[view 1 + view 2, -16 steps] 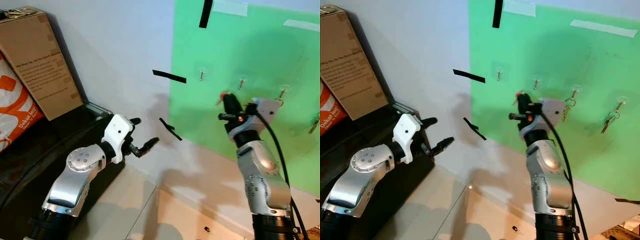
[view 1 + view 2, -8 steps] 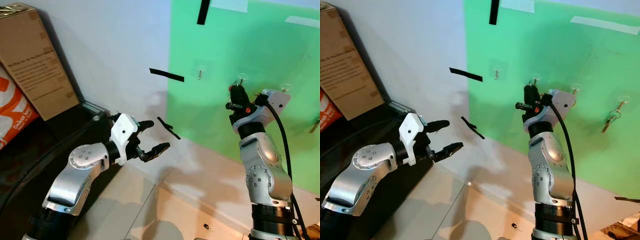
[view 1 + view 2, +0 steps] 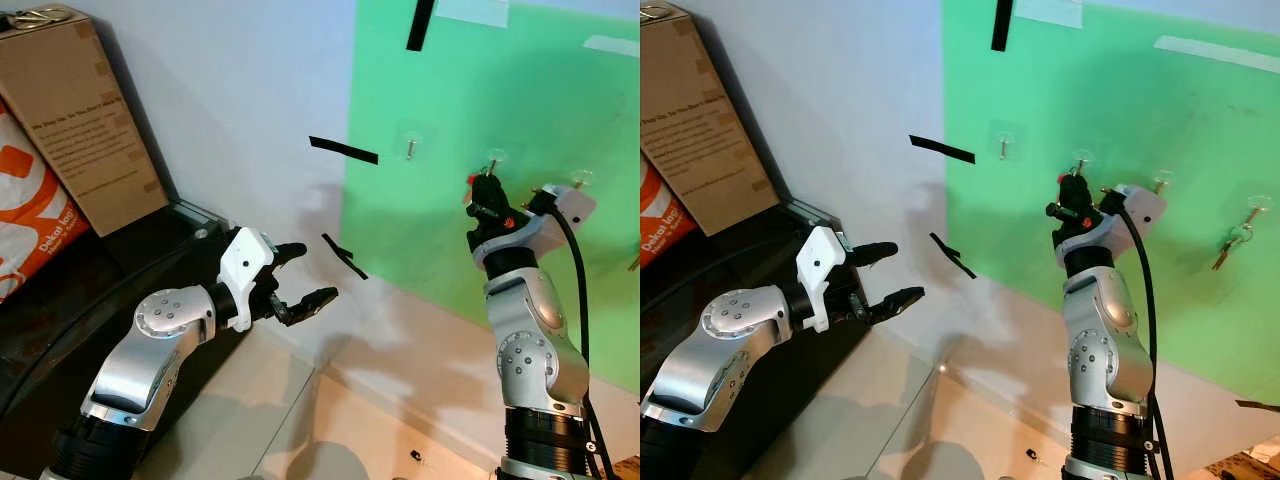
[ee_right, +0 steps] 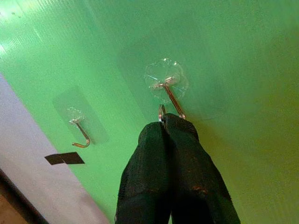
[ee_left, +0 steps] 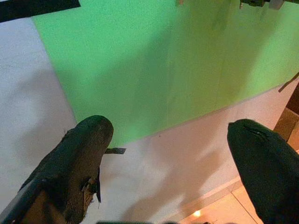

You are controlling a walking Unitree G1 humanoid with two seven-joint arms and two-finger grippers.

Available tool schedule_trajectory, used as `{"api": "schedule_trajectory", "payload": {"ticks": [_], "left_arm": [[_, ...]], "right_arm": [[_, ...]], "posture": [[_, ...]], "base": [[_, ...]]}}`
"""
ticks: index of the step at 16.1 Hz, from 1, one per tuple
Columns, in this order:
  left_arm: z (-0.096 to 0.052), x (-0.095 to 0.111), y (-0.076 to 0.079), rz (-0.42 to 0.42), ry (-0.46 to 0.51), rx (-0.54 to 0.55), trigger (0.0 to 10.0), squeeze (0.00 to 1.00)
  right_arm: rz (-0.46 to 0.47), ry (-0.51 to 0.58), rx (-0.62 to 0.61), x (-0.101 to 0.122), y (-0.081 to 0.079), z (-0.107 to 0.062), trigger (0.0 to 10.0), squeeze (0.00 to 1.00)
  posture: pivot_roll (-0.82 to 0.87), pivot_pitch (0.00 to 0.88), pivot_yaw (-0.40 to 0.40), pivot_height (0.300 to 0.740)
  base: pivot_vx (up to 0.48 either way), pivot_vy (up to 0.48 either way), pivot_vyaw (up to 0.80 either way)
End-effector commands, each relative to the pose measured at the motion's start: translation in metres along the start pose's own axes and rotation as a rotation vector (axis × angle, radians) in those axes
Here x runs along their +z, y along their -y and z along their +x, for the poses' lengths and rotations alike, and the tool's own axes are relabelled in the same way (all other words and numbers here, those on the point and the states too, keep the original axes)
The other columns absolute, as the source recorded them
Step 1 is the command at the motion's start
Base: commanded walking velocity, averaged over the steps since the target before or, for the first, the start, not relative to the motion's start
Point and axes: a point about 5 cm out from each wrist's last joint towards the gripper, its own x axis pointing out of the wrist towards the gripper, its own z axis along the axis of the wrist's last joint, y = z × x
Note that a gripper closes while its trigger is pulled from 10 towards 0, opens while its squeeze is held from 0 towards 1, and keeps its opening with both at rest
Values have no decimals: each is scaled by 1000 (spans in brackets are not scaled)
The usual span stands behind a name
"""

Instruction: Hang keys on a hook

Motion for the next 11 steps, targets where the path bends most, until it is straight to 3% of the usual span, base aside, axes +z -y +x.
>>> {"api": "schedule_trajectory", "payload": {"ticks": [1,8,11], "left_arm": [[-1,7,-1,23,6,-11,10000,16],[-1,6,1,20,1,-23,10000,20],[-1,5,2,20,-1,-27,10000,16]], "right_arm": [[34,-12,-94,-1,19,-7,10000,0],[109,-64,-108,-11,22,-15,10000,0],[146,-67,-9,-9,12,-17,10000,0]], "posture": [[-40,0,42,740],[-40,0,39,740],[-40,0,39,740]], "base": [[0,0,0],[0,0,0],[0,0,0]]}}
